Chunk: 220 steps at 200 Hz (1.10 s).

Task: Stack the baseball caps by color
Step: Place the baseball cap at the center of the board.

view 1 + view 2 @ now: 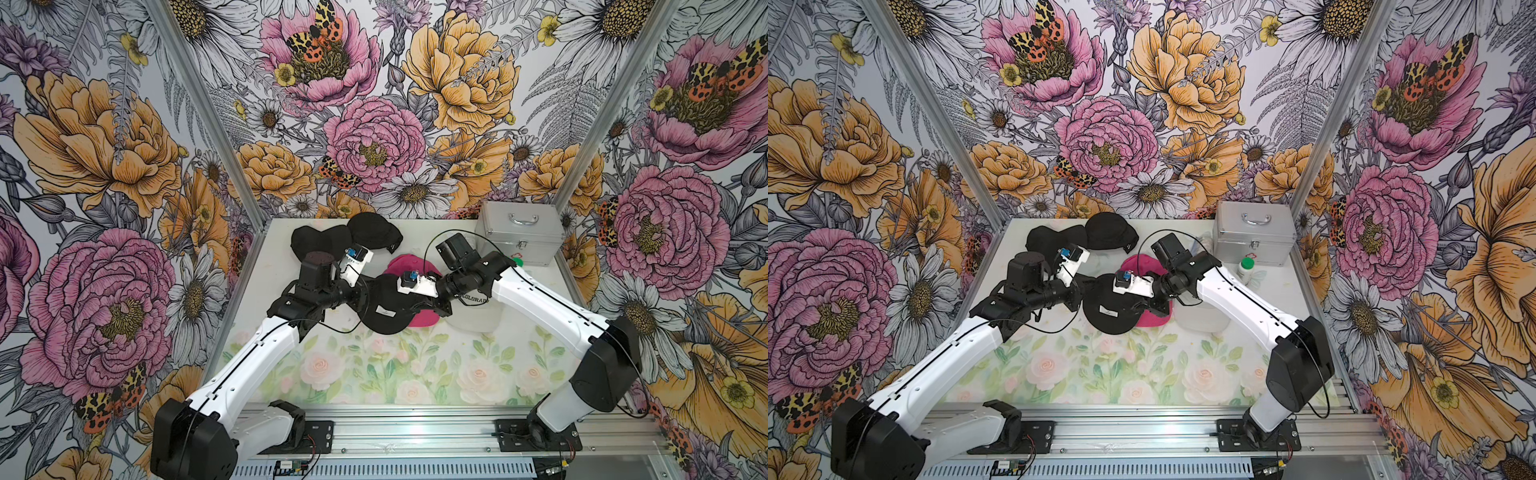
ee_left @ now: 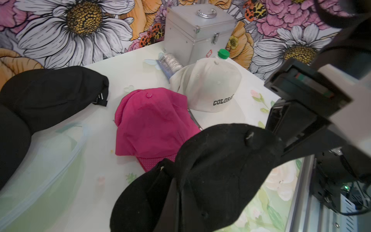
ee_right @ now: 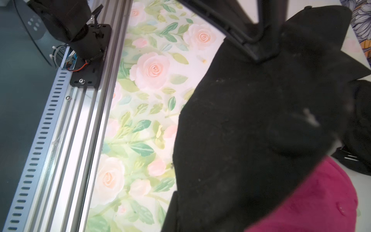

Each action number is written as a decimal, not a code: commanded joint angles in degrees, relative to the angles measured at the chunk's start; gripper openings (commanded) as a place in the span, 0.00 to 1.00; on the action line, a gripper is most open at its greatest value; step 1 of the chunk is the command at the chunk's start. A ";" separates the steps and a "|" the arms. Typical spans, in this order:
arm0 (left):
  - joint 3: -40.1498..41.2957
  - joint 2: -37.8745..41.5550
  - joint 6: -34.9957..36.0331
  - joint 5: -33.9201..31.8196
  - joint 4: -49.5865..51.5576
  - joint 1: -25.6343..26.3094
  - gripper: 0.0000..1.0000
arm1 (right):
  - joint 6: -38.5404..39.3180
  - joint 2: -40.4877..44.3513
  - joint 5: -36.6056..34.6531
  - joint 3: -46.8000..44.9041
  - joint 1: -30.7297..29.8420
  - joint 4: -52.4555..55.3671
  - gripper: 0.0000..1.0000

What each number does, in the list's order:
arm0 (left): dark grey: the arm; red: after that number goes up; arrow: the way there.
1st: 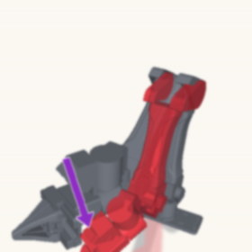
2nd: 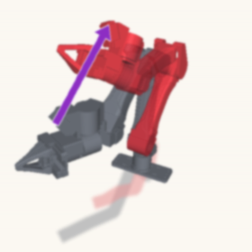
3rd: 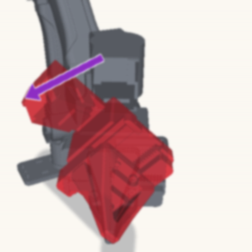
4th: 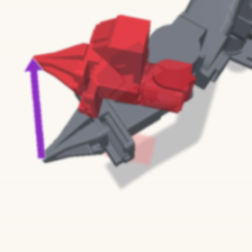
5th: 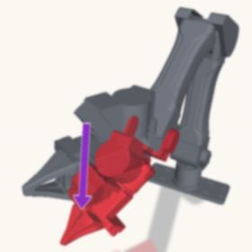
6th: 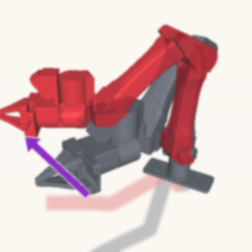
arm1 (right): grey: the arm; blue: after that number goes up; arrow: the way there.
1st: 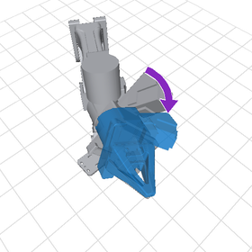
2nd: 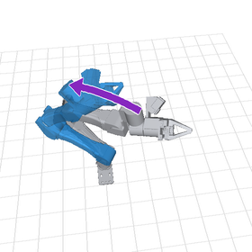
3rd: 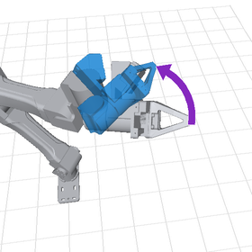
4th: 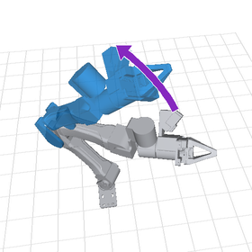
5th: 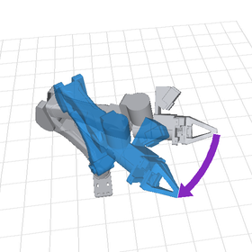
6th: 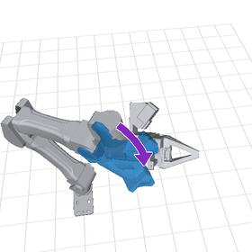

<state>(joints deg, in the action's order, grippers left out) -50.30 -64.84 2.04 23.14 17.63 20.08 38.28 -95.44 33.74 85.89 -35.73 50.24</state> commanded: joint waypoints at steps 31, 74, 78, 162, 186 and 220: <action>3.14 2.20 -12.03 -17.06 -3.71 -4.92 0.00 | -27.70 -17.25 -2.61 21.45 -2.46 0.07 0.00; 7.80 3.44 -19.36 -19.70 -6.16 -12.21 0.00 | -36.24 -28.08 -5.31 33.67 -5.08 -0.54 0.00; 8.18 3.13 -19.72 -18.80 -6.63 -12.90 0.00 | -37.07 -29.06 -5.56 34.77 -5.36 -0.66 0.00; 5.91 -15.26 -20.43 -13.65 -11.56 -16.73 0.00 | -46.43 -43.98 -23.09 50.78 -5.54 -1.63 0.00; 1.74 -21.18 -18.98 -13.60 -11.23 -17.17 0.00 | -47.65 -47.44 -22.98 55.13 -5.50 -1.55 0.01; -6.28 -29.25 -16.51 -13.28 -6.31 -17.43 0.00 | -48.82 -48.58 -24.89 55.90 -5.58 -1.55 0.03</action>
<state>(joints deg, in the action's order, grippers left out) -51.81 -90.17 -16.64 10.22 7.33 3.66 -8.05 -144.44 12.78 139.59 -42.11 49.45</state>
